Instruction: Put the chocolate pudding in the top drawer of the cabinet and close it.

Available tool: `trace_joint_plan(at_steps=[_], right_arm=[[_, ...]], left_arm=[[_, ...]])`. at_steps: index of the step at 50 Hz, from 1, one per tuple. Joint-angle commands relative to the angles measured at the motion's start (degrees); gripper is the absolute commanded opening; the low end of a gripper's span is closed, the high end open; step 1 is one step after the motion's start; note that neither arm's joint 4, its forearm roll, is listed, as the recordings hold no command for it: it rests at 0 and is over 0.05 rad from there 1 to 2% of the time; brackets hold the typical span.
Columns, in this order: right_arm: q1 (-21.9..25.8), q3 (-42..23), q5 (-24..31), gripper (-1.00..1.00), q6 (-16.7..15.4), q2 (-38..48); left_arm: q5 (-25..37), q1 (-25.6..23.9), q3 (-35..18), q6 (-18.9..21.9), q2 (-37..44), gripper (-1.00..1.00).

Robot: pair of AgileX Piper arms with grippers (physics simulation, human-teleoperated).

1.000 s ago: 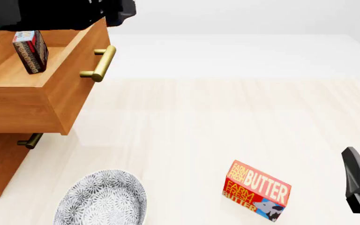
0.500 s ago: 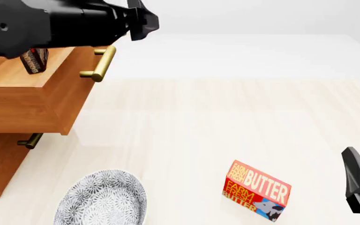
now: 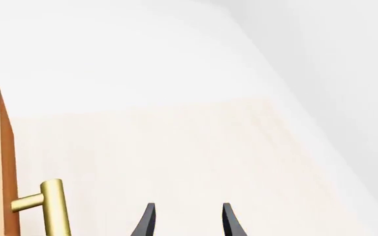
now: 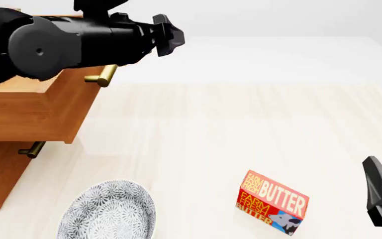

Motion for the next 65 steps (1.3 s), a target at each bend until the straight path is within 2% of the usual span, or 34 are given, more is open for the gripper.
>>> trace_joint_plan(at_steps=[1,27,65], right_arm=[[0.0,0.0,0.0,1.0,0.0,0.0],[0.0,0.0,0.0,1.0,0.0,0.0],[0.0,0.0,0.0,1.0,0.0,0.0]], left_arm=[[-2.8,-1.2,1.5,-2.7,1.3,1.0],[-6.1,-1.4,3.9,-5.6,3.6,1.0],[-8.6,1.9,5.9,-7.2,4.7,1.0]])
